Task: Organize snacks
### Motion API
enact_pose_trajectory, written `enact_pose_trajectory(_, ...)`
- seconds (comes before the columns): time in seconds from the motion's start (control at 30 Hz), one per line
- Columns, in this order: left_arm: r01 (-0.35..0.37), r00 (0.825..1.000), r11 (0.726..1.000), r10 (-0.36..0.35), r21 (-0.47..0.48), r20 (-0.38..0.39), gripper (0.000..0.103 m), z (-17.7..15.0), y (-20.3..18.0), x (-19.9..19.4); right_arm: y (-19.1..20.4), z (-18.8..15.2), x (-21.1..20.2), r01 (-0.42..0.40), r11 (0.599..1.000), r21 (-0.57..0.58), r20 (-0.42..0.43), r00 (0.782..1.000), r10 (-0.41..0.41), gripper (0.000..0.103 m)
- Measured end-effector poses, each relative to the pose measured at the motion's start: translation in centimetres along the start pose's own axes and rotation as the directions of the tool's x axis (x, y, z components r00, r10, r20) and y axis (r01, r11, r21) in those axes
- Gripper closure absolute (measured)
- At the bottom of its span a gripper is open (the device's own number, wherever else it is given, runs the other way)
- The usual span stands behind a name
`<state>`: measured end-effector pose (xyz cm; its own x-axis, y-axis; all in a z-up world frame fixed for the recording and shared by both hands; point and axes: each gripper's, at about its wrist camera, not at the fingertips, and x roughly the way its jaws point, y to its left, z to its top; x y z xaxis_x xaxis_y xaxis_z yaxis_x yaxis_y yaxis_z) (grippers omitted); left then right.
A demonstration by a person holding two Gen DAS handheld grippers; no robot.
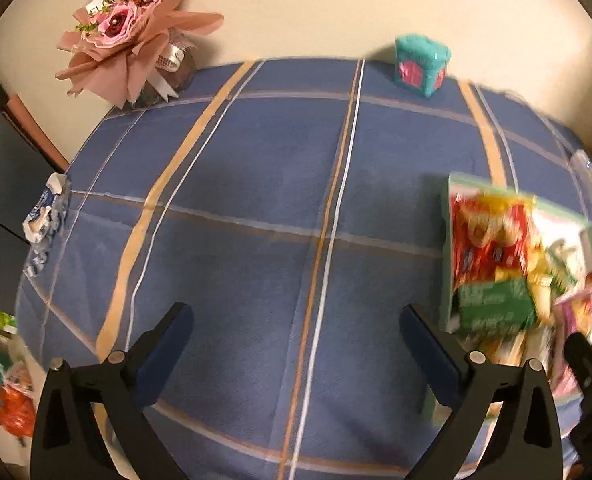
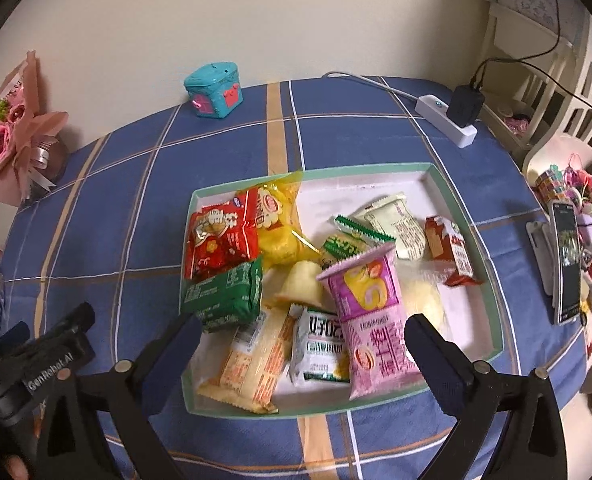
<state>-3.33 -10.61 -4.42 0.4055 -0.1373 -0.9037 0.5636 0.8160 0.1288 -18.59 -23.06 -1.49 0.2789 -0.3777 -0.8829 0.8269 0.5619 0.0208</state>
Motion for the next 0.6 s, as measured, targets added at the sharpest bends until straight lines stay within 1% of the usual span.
enact_pose_trajectory(0.1,-0.004,0.999,1.000,0.004,0.010,-0.037,0.001,-1.1,0.2,-0.1,-0.1,-0.8,-0.5,0.000,1.000,0.002,0.006,1.000,0.000,0.000)
enact_pose_trajectory(0.2,0.005,0.999,1.000,-0.005,0.015,-0.041,0.001,-2.1,0.5,-0.9,-0.2,-1.9,-1.2,0.006,1.000,-0.005,0.015,1.000,-0.006,0.000)
enact_pose_trajectory(0.5,0.000,1.000,0.995,-0.002,0.100,0.019,0.001,-5.2,0.0,-3.4,-1.5,-5.4,-2.4,-0.010,1.000,0.015,0.011,1.000,0.010,0.000)
enact_pose_trajectory(0.6,-0.006,0.999,0.993,0.001,0.122,0.044,0.001,-6.0,-0.2,-4.1,-1.7,-6.1,-2.9,-0.014,1.000,0.016,0.020,1.000,0.014,0.000)
